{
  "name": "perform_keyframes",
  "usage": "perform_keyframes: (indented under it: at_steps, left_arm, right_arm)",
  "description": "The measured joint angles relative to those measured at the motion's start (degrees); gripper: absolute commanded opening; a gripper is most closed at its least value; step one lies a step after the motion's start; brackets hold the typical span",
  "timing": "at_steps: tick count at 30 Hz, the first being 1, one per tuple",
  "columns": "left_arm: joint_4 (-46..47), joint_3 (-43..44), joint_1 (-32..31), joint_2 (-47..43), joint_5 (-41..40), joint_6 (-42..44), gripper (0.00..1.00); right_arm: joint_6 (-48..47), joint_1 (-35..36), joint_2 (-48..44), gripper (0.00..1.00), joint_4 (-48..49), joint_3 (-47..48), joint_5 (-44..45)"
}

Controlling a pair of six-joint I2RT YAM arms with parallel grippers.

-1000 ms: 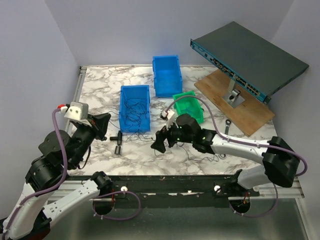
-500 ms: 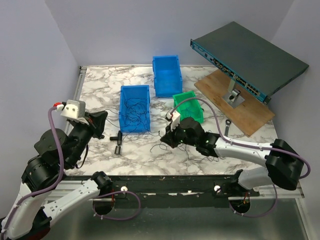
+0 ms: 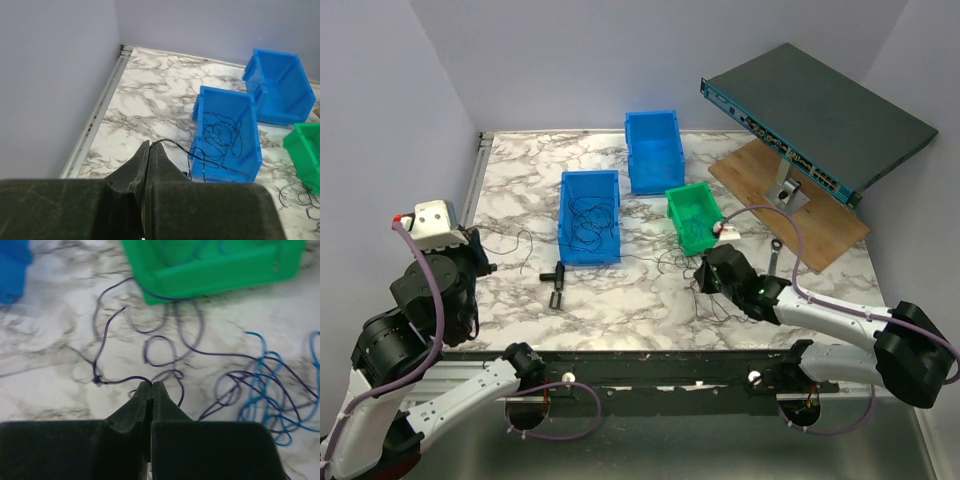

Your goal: Untangle the cables

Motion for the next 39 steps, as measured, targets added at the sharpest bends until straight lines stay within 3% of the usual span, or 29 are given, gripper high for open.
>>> perform_keyframes:
  at_steps: [4, 10, 11, 12, 13, 14, 16, 24, 31, 35, 39]
  left_arm:
    - [-0.59, 0.52, 0.00, -1.11, -3.67, -0.02, 0.00]
    - [-0.83, 0.55, 0.02, -1.79, -4.46, -0.39, 0.00]
    - [-0.94, 0.55, 0.02, -1.79, -4.48, -0.44, 0.00]
    - [-0.79, 0.46, 0.02, -1.81, -4.44, -0.44, 0.00]
    - [-0.04, 0.00, 0.02, -2.05, -3.65, -0.20, 0.00]
    - [0.81, -0.59, 0.04, -2.36, -2.47, 0.07, 0.00]
    - [2.93, -2.51, 0.13, -3.45, 1.70, 1.07, 0.00]
    - [8.81, -4.59, 0.15, -2.34, 19.08, 3.52, 0.00]
    - [12.66, -4.42, 0.15, 3.54, 28.17, 4.00, 0.00]
    - [14.45, -3.85, 0.17, 6.56, 29.64, 4.66, 0.00]
    - [14.16, 1.11, 0.37, 12.31, 24.39, 5.07, 0.00]
  right_arm:
    - [6.38, -4.79, -2.32, 0.01, -4.15, -4.00, 3.08]
    - [14.08, -5.55, -5.90, 0.01, -9.90, -3.82, 10.29]
    - [15.10, -5.70, -6.29, 0.08, -11.13, -3.61, 11.76]
    - [15.96, -5.84, -6.73, 0.25, -12.31, -3.34, 13.20]
    - [16.48, -5.86, -7.28, 0.59, -13.33, -3.15, 14.27]
    - [16.41, -5.88, -7.93, 0.78, -13.77, -3.04, 14.64]
    - [13.97, -6.19, -9.51, 0.88, -13.55, -2.91, 14.01]
    - [-2.40, -6.21, -14.27, 0.90, -5.99, -0.24, -3.30]
    - [-9.05, -6.21, -11.82, 0.90, 4.20, 3.72, -18.99]
    - [-10.62, -6.14, -8.26, 0.89, 9.42, 5.57, -24.70]
    - [-11.78, -6.16, -6.67, 0.89, 12.79, 5.68, -26.21]
